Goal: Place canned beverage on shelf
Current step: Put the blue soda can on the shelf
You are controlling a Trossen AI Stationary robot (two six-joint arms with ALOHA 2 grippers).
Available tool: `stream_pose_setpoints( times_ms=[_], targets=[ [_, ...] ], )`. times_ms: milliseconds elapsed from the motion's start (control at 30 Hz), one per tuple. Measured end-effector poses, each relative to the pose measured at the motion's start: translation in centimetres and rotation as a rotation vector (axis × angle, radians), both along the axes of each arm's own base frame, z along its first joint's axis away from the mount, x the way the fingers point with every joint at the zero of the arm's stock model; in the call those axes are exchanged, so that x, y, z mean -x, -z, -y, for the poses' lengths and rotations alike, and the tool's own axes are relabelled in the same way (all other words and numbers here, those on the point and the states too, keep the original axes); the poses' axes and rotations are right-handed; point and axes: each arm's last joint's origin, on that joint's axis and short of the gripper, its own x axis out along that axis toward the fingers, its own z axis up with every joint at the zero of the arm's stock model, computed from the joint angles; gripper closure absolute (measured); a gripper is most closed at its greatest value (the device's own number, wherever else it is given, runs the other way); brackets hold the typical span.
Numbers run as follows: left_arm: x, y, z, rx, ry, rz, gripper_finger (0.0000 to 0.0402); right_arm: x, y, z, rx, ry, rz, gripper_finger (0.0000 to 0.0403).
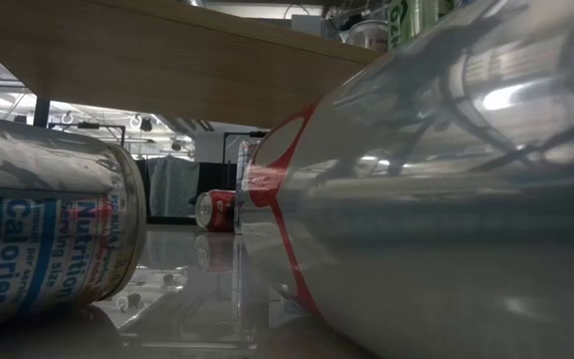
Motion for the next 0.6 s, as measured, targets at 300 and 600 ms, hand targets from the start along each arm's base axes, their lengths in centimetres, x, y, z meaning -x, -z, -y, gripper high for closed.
stream_pose_setpoints(
  times_ms=[300,600],
  targets=[
    [3.4,-3.0,-0.8,0.021,0.012,0.06,0.0007,-0.2,-0.1,-0.2,-0.059,-0.038,0.011,0.0026],
    [7.1,-4.8,-1.9,0.021,0.007,0.044,0.0007,-0.9,-0.8,-1.0,-0.212,-0.144,0.089,0.0026]
  ],
)
